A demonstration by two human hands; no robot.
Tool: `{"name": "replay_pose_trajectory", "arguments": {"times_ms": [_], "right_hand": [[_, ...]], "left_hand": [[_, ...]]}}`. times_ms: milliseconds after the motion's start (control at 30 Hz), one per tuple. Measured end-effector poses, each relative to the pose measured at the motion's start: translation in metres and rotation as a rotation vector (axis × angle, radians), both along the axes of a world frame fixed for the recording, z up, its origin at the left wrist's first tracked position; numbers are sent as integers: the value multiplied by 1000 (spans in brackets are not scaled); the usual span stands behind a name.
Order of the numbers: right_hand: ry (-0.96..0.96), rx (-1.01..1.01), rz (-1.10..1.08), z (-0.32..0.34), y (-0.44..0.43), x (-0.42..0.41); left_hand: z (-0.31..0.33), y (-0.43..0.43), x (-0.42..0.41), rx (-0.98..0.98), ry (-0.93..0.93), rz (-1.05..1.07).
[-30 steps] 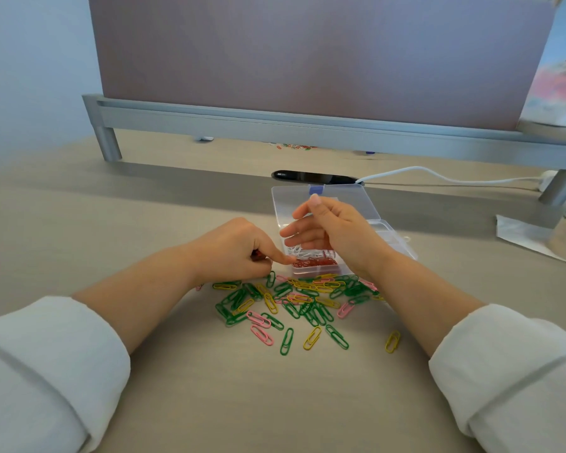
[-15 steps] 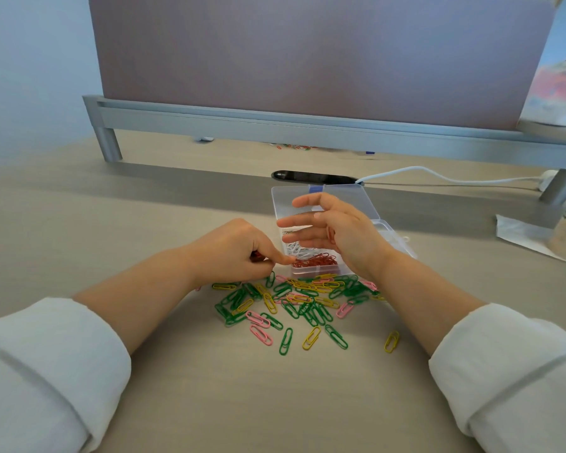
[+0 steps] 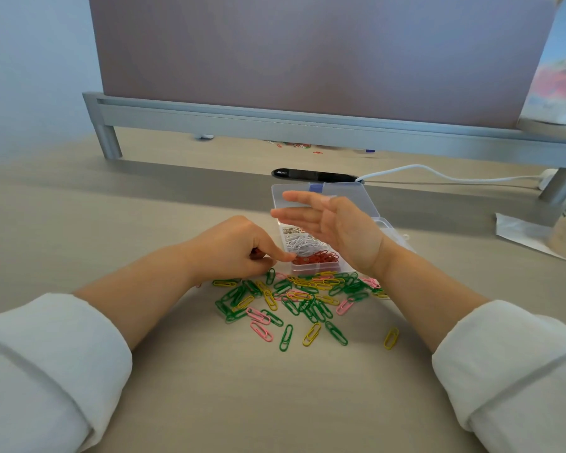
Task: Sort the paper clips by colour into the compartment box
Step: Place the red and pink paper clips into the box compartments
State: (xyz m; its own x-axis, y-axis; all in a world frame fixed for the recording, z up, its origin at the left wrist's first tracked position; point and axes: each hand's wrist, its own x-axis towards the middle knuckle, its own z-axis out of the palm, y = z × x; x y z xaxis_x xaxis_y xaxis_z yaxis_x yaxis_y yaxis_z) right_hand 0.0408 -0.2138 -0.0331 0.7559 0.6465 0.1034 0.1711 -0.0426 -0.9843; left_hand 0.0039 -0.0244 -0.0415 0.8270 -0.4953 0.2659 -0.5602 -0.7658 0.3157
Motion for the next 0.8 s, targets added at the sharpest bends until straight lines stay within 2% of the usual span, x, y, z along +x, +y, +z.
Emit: {"name": "replay_pose_trajectory", "arguments": {"times_ms": [100, 200, 367, 400, 467, 533, 600, 700, 800], "right_hand": [[-40, 12, -54, -1, -1, -1], [-85, 23, -251, 4, -1, 2], [-519, -357, -448, -2, -17, 6], [-598, -419, -440, -5, -21, 5], [-670, -503, -357, -6, -25, 1], [-674, -629, -233, -6, -28, -2], [-649, -720, -138, -6, -30, -2], [-564, -670, -104, -8, -34, -1], [-474, -598, -128, -8, -37, 0]], "left_hand": [[-2, 2, 2, -11, -25, -23], [-1, 3, 2, 28, -62, -25], [2, 3, -1, 18, -91, 43], [3, 0, -2, -65, -63, 68], [8, -12, 0, -384, 3, 132], [16, -28, 7, -690, 75, 182], [21, -48, 15, -910, 262, 151], [15, -73, 23, -1045, 474, 57], [6, -79, 29, -1005, 446, 45]]}}
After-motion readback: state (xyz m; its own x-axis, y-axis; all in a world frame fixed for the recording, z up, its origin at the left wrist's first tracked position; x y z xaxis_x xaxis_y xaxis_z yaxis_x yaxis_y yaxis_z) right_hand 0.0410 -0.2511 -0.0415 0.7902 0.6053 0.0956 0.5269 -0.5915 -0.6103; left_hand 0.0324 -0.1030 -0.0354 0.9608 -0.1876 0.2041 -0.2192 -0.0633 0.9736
